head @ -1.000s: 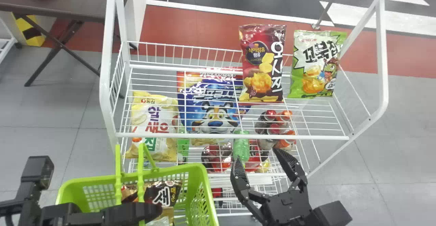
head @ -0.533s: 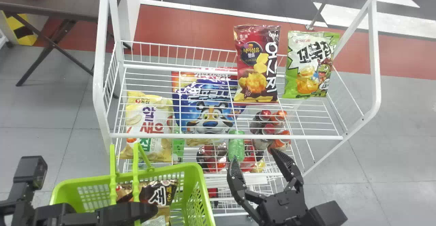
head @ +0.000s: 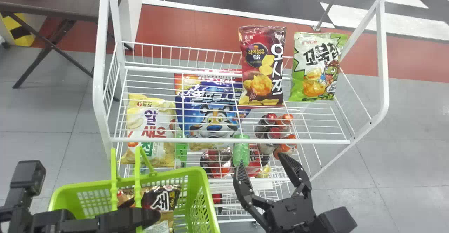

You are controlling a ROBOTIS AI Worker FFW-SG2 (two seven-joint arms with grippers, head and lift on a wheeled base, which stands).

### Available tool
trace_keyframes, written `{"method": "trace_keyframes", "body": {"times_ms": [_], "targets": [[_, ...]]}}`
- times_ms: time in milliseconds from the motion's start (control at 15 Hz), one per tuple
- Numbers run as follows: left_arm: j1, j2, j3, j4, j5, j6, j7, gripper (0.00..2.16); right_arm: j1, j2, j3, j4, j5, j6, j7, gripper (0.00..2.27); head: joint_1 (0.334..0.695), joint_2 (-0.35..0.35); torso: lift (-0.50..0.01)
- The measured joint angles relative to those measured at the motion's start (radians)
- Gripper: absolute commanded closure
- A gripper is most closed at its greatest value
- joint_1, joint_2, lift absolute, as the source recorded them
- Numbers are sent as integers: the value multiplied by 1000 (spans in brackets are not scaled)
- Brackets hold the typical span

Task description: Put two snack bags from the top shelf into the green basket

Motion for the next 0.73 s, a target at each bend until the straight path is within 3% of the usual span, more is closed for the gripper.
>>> {"method": "trace_keyframes", "body": {"times_ms": [733], "targets": [[0,0,0,0,0,0,0,2142,0,0,-3,1,-4,0,0,80,695,-256,0]]}}
